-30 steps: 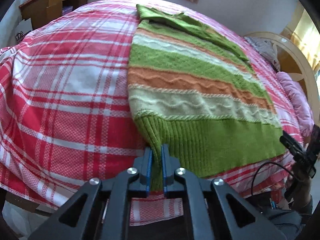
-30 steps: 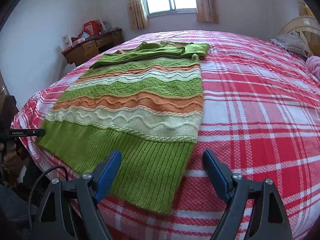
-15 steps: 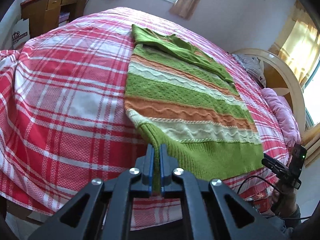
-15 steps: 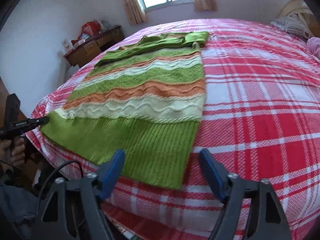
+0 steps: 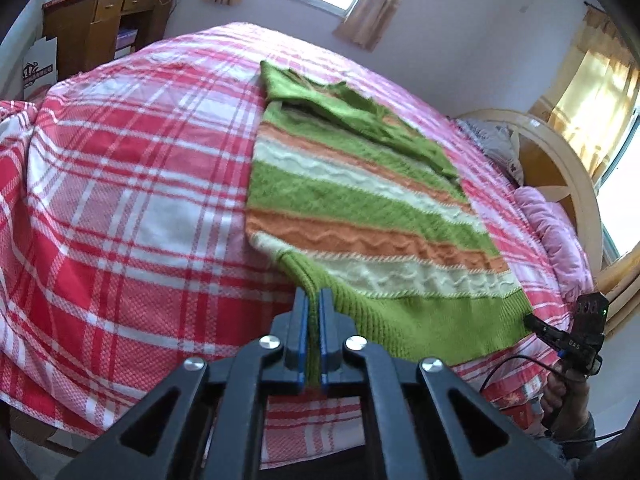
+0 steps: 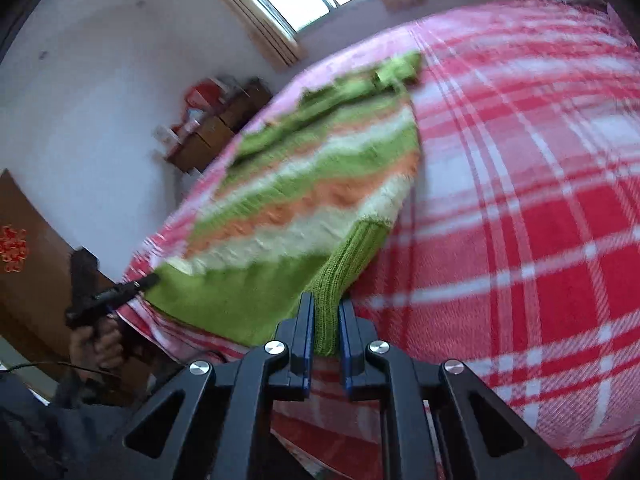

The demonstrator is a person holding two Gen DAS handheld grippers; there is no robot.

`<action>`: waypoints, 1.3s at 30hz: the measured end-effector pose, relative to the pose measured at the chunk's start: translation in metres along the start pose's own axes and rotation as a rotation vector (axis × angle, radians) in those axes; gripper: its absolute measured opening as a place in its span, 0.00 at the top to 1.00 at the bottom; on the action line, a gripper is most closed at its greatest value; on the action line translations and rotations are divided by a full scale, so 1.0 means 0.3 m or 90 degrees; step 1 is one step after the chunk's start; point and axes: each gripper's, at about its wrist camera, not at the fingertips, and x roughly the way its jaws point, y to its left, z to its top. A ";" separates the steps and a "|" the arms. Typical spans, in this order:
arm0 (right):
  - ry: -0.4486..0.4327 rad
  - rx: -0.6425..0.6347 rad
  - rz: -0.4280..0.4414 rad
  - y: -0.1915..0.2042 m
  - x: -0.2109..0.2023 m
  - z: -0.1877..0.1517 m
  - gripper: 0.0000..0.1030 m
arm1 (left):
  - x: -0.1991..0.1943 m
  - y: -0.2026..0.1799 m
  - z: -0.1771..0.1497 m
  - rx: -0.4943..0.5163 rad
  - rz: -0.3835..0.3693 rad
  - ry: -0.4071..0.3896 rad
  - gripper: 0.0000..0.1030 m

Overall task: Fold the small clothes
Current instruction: 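Lift the hem with both grippers and fold it up toward the collar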

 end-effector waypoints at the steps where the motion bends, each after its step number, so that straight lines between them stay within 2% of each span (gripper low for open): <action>1: -0.014 -0.002 0.007 0.005 -0.017 0.011 0.90 | -0.007 0.003 0.009 -0.005 -0.006 -0.004 0.96; 8: -0.076 0.015 0.082 0.027 -0.089 0.085 0.90 | -0.030 -0.001 0.080 -0.030 -0.058 -0.030 0.96; 14: -0.115 -0.003 0.109 0.074 -0.120 0.162 0.90 | -0.055 -0.044 0.152 -0.023 -0.084 -0.069 0.96; 19: -0.165 0.004 0.120 0.069 -0.143 0.248 0.90 | -0.045 -0.025 0.235 -0.030 -0.073 -0.118 0.96; 23: -0.188 0.015 0.128 0.060 -0.132 0.317 0.90 | -0.010 0.018 0.300 -0.077 -0.096 -0.123 0.96; 26: -0.201 0.010 0.130 0.071 -0.122 0.375 0.90 | 0.001 0.002 0.345 -0.069 -0.099 -0.137 0.96; 36: -0.220 -0.005 0.125 0.082 -0.076 0.559 0.90 | 0.034 -0.015 0.510 -0.077 -0.104 -0.172 0.96; 39: -0.220 -0.007 0.118 0.081 -0.060 0.607 0.90 | 0.050 -0.018 0.559 -0.075 -0.090 -0.175 0.96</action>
